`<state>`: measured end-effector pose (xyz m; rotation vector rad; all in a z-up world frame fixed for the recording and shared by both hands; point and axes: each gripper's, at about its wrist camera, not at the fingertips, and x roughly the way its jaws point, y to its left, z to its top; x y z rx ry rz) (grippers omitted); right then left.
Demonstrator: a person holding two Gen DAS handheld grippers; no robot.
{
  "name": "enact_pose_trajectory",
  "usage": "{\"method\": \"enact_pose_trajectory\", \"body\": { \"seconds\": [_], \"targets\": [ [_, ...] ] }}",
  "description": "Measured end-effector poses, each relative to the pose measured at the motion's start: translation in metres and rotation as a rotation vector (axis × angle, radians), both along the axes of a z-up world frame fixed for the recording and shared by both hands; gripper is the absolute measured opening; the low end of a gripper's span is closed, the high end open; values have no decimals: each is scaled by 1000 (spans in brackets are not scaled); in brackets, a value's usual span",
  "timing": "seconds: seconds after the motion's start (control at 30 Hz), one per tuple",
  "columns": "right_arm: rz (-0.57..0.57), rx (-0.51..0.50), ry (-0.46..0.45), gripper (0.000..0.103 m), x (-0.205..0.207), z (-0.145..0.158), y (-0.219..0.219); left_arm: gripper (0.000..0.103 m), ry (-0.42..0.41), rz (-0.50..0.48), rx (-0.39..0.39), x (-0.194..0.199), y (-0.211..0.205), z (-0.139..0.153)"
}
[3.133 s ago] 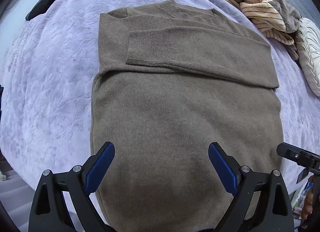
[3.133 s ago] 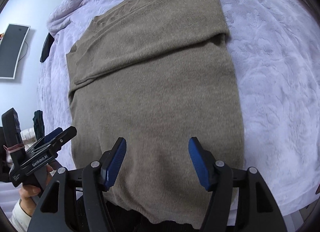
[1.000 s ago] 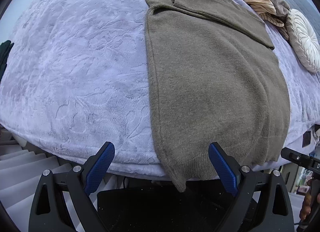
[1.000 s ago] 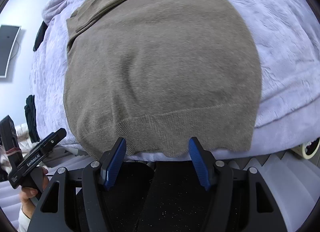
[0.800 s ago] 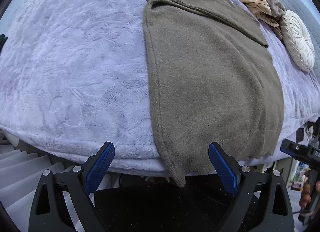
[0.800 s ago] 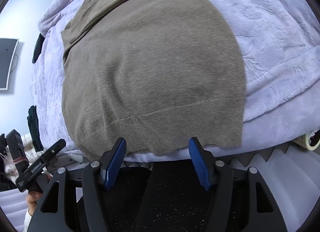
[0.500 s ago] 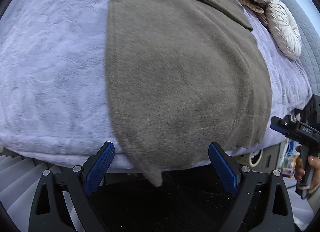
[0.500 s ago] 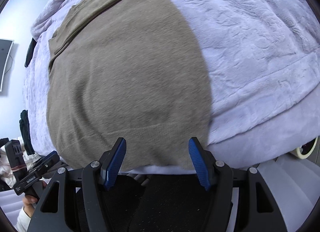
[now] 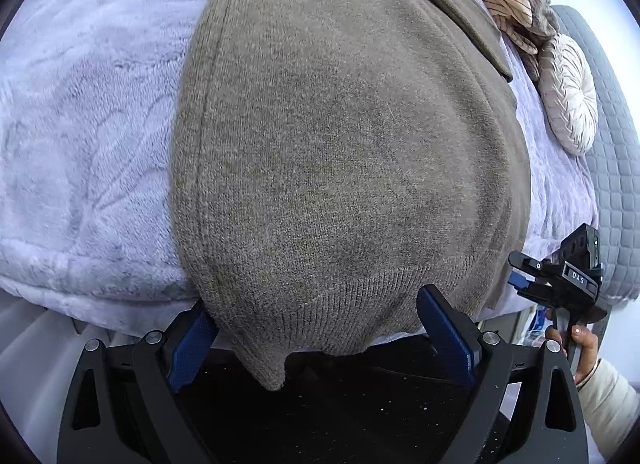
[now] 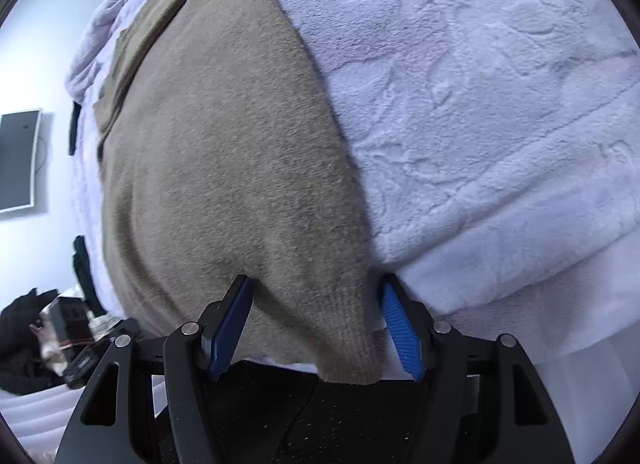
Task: Fold small clothes
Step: 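Grasp the sweater hem with both tools side by side, then lift the held hem with both tools and fold it over toward the collar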
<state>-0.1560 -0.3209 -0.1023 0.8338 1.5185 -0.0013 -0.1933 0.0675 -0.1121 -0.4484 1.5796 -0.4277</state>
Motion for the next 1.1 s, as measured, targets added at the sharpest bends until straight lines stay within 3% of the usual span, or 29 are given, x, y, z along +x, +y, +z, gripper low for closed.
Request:
{"method": "enact_pose_trajectory", "body": {
  "seconds": [0.2,0.33,0.4,0.43,0.47,0.5,0.57,0.63,0.73,0.77,1.1],
  "targets": [
    [39,207,-48,70,5,-1,8,95,13,43,-98,2,-2,2],
    [55,235,-32,70,9,-14,15,95,31,77,-104,5,-1,-3],
    [48,239,-14,66,11,-19,17,88,32,80,-89,5,1,-2],
    [43,243,-9,48,12,-19,17,78,31,73,-72,5,4,0],
    [42,246,-4,19,12,-18,16,66,32,66,-53,5,3,0],
    [44,246,4,13,12,-18,16,61,33,60,-48,4,3,0],
    [54,261,-8,13,10,-12,14,42,36,60,-72,4,7,2],
    [58,297,-25,13,14,-5,17,30,40,57,-101,4,9,5],
    [49,351,-45,12,22,2,22,27,36,67,-142,8,10,14],
    [42,370,-49,12,25,3,23,14,36,78,-161,10,11,16],
    [-42,550,-169,12,78,32,29,13,-46,200,-311,67,-3,57]
  ]
}}
